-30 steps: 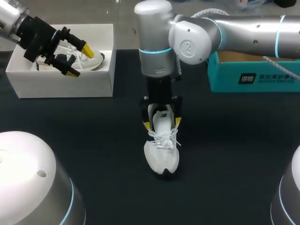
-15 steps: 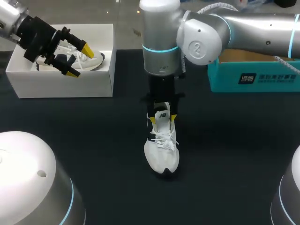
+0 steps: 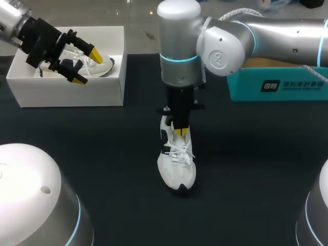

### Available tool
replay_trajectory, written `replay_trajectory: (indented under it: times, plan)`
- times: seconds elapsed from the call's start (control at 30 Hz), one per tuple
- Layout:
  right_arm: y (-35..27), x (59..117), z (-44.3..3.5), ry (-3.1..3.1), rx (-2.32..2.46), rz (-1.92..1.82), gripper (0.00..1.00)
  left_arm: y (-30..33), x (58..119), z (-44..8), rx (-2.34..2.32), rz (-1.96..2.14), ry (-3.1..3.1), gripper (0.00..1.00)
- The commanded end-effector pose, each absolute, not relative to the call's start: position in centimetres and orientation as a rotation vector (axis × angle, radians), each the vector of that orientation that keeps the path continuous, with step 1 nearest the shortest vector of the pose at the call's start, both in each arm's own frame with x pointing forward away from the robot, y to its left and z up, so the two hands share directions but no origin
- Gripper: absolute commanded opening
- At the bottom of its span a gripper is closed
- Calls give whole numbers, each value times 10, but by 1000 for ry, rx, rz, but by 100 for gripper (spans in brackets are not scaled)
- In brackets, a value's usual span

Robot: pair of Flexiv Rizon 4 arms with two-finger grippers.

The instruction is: Take the shoe out of the shoebox, open the shoe tongue, remove and reinsert the insole, then place the shoe into the shoebox

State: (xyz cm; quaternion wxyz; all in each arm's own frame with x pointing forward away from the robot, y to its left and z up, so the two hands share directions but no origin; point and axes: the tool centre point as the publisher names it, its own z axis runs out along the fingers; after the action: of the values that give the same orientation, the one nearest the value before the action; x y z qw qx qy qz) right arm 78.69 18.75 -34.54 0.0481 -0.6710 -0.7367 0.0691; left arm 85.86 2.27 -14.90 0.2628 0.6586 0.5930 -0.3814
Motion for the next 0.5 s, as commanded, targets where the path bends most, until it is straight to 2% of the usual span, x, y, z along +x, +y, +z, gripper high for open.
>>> replay_trajectory:
  times: [0.03,0.2,0.3,0.37,0.5]
  plan:
    - [192,793,-355,-2248,-2034,242,0,23,859,-148,1786,-1029,1606,100]
    - [188,797,-323,-2337,-2002,91,0,23,859,-148,1786,-1029,1606,100]
    - [190,798,-301,-2559,-1690,-148,0,23,859,-148,1786,-1029,1606,100]
    - [192,795,-296,-2799,-1447,-222,0,23,859,-148,1786,-1029,1606,100]
    - [192,795,-296,-2799,-1447,-222,0,23,859,-148,1786,-1029,1606,100]
